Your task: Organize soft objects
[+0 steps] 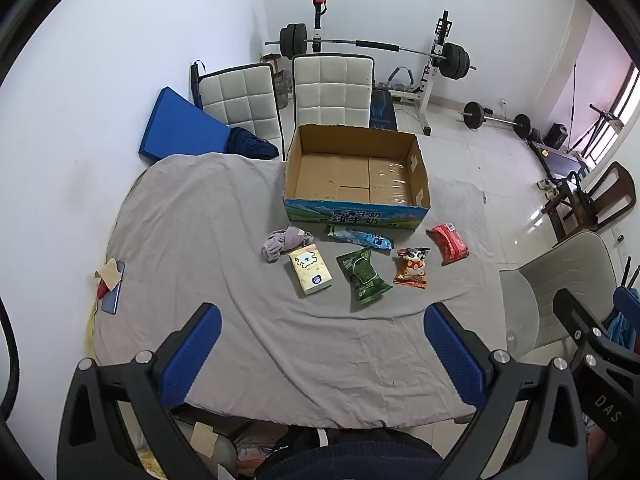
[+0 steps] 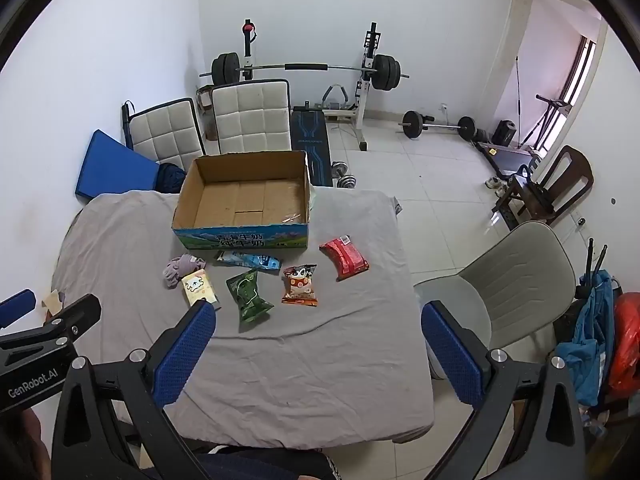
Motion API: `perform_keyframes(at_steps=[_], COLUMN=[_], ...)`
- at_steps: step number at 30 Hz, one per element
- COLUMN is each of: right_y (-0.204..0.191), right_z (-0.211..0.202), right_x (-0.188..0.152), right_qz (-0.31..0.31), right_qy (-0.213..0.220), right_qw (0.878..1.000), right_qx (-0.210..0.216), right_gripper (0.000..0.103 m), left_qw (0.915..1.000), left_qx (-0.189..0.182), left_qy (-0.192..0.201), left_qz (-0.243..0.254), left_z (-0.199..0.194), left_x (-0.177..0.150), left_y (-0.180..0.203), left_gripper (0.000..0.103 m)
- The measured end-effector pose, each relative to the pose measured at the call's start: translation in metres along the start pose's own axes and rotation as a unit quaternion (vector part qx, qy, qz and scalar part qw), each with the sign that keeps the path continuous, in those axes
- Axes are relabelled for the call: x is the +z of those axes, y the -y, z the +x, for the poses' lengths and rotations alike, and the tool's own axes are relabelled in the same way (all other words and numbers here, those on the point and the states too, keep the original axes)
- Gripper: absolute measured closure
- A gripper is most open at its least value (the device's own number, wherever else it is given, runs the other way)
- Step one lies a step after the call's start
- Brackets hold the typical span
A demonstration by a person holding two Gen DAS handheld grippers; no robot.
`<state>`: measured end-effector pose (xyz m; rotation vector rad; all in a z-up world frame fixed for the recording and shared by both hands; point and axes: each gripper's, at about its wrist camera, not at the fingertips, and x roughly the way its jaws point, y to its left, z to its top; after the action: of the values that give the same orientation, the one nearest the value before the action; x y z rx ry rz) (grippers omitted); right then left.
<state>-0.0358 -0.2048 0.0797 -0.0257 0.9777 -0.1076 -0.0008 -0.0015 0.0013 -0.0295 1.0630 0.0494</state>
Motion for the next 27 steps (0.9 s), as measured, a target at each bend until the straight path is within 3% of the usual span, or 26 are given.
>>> perform_keyframes(at_steps=[27], right_y=[-0.001], right_z=[0.002], right_x=[0.003], right_qz=[0.007], right_qy=[0.006], right_qw=[1.000], right_qx=[-0.002], right_gripper=[0.000], left_qw=[1.0000], left_qx=[-0.003], left_qy=[-0.001], left_qz=[0.000], left_z=[0.001], left_x=[0.003], left_y=[-0.004], left_gripper=[0.000])
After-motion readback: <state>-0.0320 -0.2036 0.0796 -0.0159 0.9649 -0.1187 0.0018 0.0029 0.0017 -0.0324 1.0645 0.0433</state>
